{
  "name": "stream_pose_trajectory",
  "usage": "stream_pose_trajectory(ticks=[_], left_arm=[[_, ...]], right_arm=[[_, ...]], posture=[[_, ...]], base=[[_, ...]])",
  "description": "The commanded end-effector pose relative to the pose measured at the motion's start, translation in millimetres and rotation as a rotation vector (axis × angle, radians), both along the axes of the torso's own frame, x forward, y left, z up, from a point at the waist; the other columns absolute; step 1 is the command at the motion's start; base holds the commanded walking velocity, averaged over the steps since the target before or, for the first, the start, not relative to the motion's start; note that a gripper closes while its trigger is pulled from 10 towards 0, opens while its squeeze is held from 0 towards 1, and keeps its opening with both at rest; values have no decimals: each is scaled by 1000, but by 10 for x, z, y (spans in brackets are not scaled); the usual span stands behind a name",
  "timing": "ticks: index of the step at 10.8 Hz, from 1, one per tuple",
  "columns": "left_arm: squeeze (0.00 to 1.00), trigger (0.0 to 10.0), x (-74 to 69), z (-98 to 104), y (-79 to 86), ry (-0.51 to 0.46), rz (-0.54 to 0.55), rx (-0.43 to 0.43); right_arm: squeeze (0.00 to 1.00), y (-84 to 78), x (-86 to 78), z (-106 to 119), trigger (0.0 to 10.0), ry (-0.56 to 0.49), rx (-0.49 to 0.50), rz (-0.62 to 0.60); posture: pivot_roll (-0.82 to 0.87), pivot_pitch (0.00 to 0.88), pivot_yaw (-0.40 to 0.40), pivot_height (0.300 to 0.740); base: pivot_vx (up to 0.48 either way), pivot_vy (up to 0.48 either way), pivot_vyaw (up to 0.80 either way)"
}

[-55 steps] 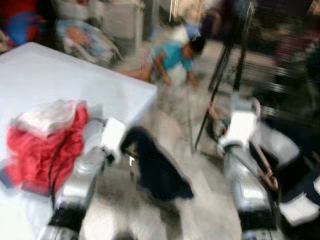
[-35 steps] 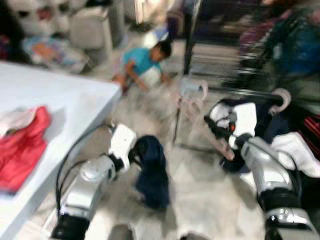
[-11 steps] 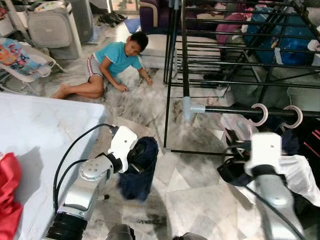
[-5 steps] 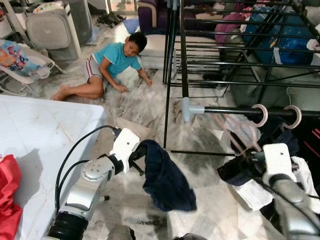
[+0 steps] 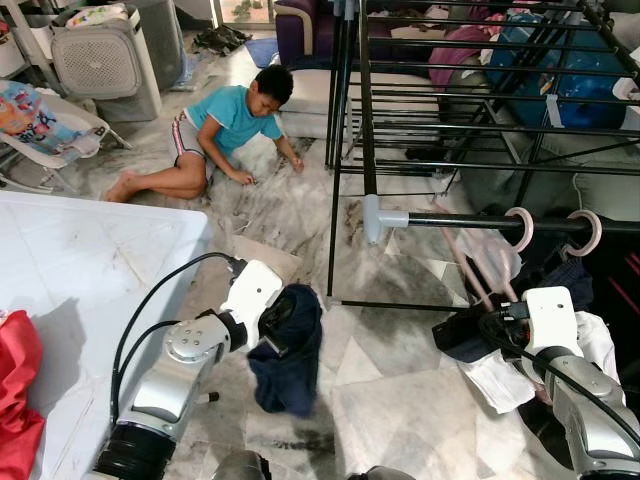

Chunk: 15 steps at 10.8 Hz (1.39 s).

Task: Hang hanger

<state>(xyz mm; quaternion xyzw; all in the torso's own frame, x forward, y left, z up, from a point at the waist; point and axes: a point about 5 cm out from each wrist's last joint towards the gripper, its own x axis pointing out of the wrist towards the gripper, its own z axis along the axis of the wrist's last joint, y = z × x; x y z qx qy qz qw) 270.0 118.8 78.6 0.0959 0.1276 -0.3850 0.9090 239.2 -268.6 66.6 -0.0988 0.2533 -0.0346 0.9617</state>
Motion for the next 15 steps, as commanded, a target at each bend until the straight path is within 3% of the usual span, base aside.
stream_pose_trajectory(ticks=[1,2,5,10,15], left_arm=[[0,10000,33,51,-10,-22,-19,17],[0,10000,38,53,-2,-26,-22,27],[0,10000,41,44,31,-22,-26,53],[0,10000,32,25,43,-4,-27,60],[0,10000,21,30,17,2,-35,56]], right_arm=[[0,8,16,64,0,-20,15,-2],[0,45,0,80,0,-18,56,-7],[0,154,-73,154,0,-16,55,9],[0,180,-168,66,0,35,56,-30],[0,154,-145,99,0,5,23,-61]], posture=[[-33,33,-2,740],[-33,34,-1,740],[-37,36,3,740],[-27,30,3,740],[-27,30,3,740]], base=[[0,0,0],[0,0,0],[0,0,0],[0,0,0],[0,0,0]])
